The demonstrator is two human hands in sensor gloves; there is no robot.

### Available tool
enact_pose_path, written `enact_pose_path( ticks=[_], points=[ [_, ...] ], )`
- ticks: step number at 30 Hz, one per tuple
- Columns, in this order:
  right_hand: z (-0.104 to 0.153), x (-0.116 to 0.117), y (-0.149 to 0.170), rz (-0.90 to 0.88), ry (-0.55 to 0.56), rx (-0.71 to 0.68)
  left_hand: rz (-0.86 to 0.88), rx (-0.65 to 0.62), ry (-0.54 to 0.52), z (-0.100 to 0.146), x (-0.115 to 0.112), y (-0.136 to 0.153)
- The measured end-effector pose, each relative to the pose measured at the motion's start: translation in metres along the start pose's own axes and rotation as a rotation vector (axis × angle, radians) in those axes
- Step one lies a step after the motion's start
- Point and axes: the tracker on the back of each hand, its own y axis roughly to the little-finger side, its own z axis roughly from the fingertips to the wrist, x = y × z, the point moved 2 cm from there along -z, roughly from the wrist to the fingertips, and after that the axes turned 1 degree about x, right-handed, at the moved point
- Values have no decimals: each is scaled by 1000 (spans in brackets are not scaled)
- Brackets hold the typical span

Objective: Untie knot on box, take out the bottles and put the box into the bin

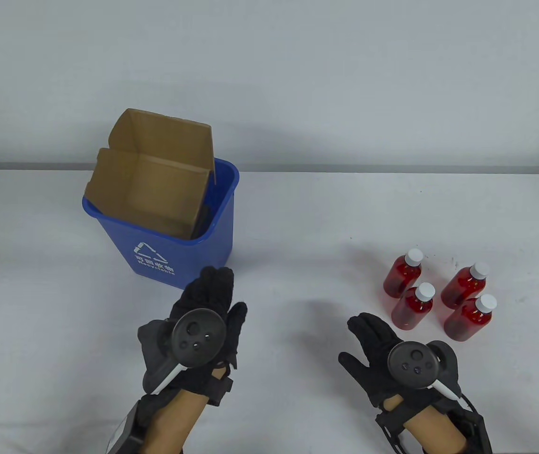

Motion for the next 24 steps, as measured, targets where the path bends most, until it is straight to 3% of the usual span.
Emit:
enact_pose_path(
  ticks=[8, 12, 13, 14, 24],
  points=[
    [-1, 1, 2, 18, 2, 17, 19, -81, 80, 11, -58, 10],
    [-1, 2, 2, 34, 3, 21, 34, -114, 65, 16, -86, 20],
    [-2, 3, 3, 40, -1, 23, 38, -114, 107, 17, -92, 20],
    [-2, 4, 3, 45, -5, 25, 39, -114, 145, 18, -96, 21],
    [-5, 16, 2, 84, -48, 21, -13, -149, 166, 27, -110, 21]
  ],
)
